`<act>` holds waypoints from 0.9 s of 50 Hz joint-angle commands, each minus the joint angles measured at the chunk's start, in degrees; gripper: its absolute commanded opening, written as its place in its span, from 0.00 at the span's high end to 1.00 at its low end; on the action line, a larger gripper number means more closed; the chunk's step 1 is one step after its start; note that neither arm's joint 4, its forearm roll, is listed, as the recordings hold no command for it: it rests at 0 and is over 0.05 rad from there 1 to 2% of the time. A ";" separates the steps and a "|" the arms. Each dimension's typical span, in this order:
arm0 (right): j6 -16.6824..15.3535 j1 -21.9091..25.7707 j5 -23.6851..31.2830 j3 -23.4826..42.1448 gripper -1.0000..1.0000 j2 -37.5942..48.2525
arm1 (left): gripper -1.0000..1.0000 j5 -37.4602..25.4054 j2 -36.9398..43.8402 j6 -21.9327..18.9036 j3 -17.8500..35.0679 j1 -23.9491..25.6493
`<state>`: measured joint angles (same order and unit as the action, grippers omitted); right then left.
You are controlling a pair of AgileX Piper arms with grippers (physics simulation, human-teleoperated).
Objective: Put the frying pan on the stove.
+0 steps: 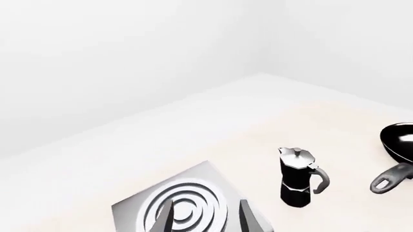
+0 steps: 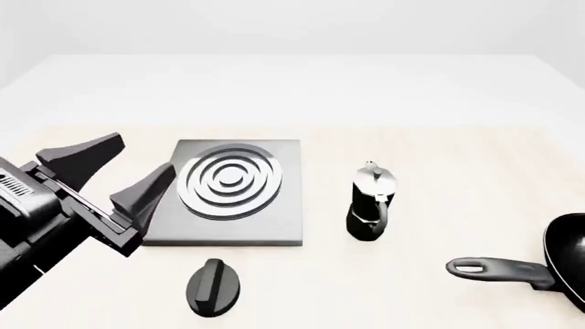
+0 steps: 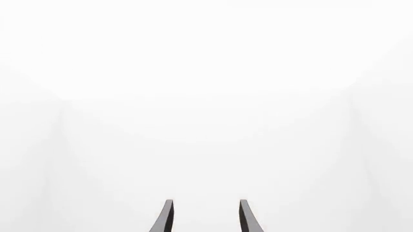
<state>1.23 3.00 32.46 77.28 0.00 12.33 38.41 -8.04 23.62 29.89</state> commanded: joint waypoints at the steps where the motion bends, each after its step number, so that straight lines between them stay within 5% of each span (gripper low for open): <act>1: 0.15 0.18 1.58 3.21 0.00 0.00 | 0.00 2.30 6.50 -0.67 3.54 4.53; 45: 2.09 0.11 4.51 8.67 0.00 0.00 | 0.00 3.15 31.46 -3.28 21.42 22.65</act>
<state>2.90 3.03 36.48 85.07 0.00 16.36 65.42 -10.88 40.80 48.96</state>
